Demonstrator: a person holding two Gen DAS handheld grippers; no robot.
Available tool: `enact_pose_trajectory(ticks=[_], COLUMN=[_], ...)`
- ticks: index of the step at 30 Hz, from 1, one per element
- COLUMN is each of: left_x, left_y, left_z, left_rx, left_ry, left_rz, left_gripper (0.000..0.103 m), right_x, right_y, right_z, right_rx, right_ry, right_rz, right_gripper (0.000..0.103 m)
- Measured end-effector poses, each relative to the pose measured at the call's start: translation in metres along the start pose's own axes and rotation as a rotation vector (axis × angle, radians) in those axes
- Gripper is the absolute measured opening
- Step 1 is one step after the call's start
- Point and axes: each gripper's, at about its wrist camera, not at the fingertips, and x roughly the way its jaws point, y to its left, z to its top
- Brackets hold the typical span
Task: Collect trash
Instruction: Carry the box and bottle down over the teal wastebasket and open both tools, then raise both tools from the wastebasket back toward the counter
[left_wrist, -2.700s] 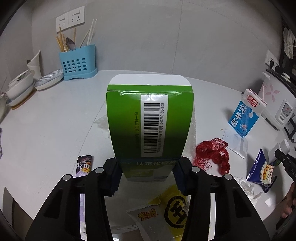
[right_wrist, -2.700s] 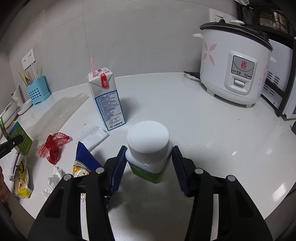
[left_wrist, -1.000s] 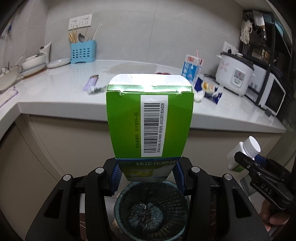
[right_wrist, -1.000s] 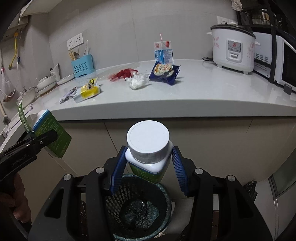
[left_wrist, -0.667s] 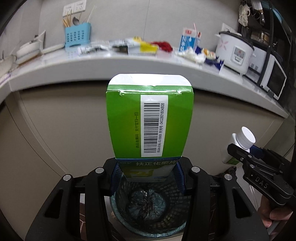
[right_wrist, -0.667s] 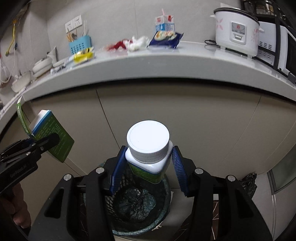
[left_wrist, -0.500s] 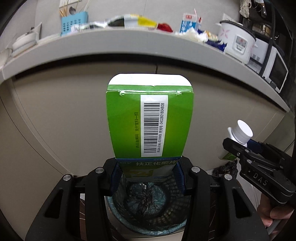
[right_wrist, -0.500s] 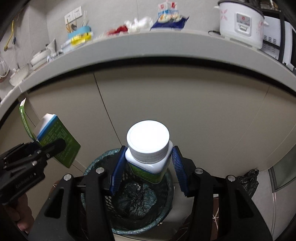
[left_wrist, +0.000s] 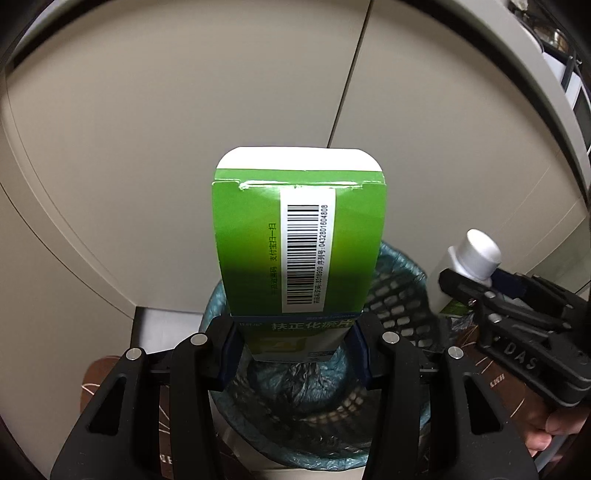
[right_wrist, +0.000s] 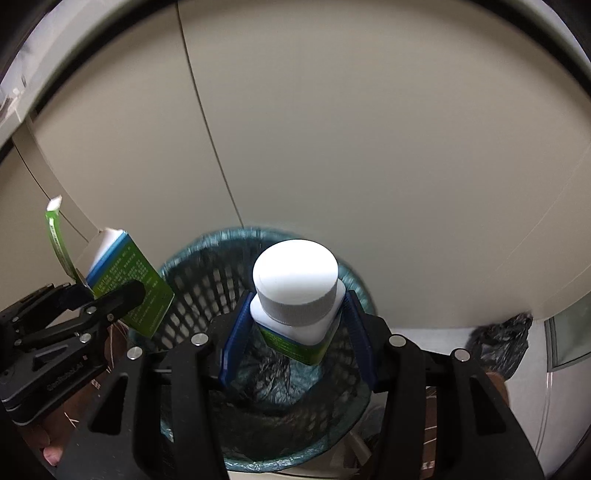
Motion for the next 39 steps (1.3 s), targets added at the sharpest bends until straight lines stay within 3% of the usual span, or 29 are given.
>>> enact_pose_trajectory(ticks=[10,12,14,20,30,37,39], left_x=[0.011,0.016,0.014,0.021,0.049,0.065,0.066], left_y=[0.009,0.010,0.006,0.005,-0.022,-0.035,-0.038], left_z=[-0.006,-0.004,-0.006,-0.006,-0.005,-0.006,-0.006], left_rx=[-0.008,-0.015,-0.016,-0.006,0.046,0.082,0.081], left_ry=[0.044,0.048,0.047,0.052,0.105,0.132,0.136], left_rz=[0.021,0.021,0.020,0.008,-0.006,0.007,0.006], left_gripper=[0.047,0.047,0.047,0.047,0.047,0.049,0.055], right_x=[0.033,0.035,0.032,0.019,-0.001,0.001,0.001], right_y=[0.009,0.010,0.006,-0.006,-0.057,-0.070,-0.074], right_z=[-0.012,-0.016,-0.023,-0.030,-0.034,-0.039,-0.040], right_rx=[-0.013,-0.019,-0.015,0.006,0.144,0.158,0.171], right_ry=[0.094,0.096,0.085,0.058,0.038,0.048,0.051], right_rz=[0.016,0.019,0.020,-0.010,-0.002,-0.018,-0.018], right_gripper=[0.048,0.055,0.074,0.083,0.085,0.085,0.085])
